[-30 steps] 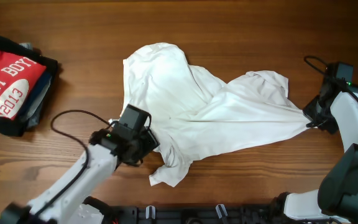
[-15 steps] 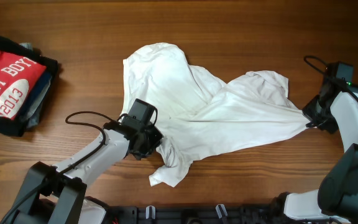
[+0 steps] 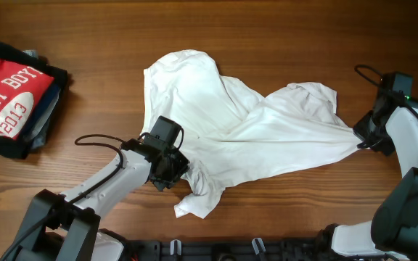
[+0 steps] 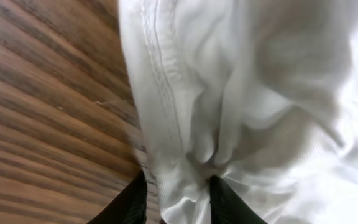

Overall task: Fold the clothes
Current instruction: 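Grasp the lower-left hem of the shirt with the left gripper, then lift the shirt with both grippers, stretching it between them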

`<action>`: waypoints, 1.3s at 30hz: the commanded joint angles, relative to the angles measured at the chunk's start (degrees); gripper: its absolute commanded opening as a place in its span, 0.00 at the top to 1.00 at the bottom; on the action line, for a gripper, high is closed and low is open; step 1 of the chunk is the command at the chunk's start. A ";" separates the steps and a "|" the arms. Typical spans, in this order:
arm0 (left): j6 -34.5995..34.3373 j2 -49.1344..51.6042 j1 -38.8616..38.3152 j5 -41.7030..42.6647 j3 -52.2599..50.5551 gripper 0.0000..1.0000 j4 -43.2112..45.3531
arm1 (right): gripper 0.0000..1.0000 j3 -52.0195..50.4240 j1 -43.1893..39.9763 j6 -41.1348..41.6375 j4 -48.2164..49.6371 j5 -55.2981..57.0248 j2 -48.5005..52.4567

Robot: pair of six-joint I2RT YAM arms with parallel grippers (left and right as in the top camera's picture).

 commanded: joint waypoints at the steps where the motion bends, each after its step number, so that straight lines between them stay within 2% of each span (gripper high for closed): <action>1: -1.66 1.86 0.00 -6.67 -3.08 0.66 -0.48 | 0.96 -0.09 -0.26 -1.09 0.07 -0.33 -0.55; 11: -4.24 0.02 0.04 -11.26 -3.08 0.65 -1.01 | 0.96 -0.09 -0.26 -1.07 0.15 -0.33 -0.55; 20: -4.24 2.49 -1.88 -10.19 -3.08 0.72 5.01 | 0.96 -0.09 -0.26 -1.20 0.00 -0.55 -0.55; 22: -4.24 2.49 -1.88 -10.14 -3.08 0.75 5.16 | 0.96 -0.09 -0.26 -1.20 0.02 -0.55 -0.55; 24: -4.24 2.49 -1.88 -9.05 -3.08 0.93 5.22 | 0.96 -0.09 -0.26 -1.20 0.02 -0.68 -0.55; 27: -3.72 1.99 -1.88 -7.89 -3.06 0.96 3.63 | 0.96 -0.09 -0.26 -1.22 0.07 -0.98 -0.55; 29: -0.55 -0.22 -1.75 -7.89 -3.04 0.96 1.68 | 0.96 -0.09 -0.26 -1.95 0.20 -2.19 -0.55; 34: 15.10 -18.93 5.53 -8.17 0.26 0.96 -11.89 | 0.96 0.04 -0.26 -9.35 1.05 -11.74 -1.07; 37: 21.55 -31.12 14.45 -8.07 4.11 0.96 -14.16 | 0.96 1.55 -0.26 -13.70 -0.22 -17.73 -4.52; 39: 24.59 -38.60 23.10 -8.02 7.89 0.96 -14.21 | 0.96 3.56 -0.28 -16.06 -3.10 -18.45 -11.41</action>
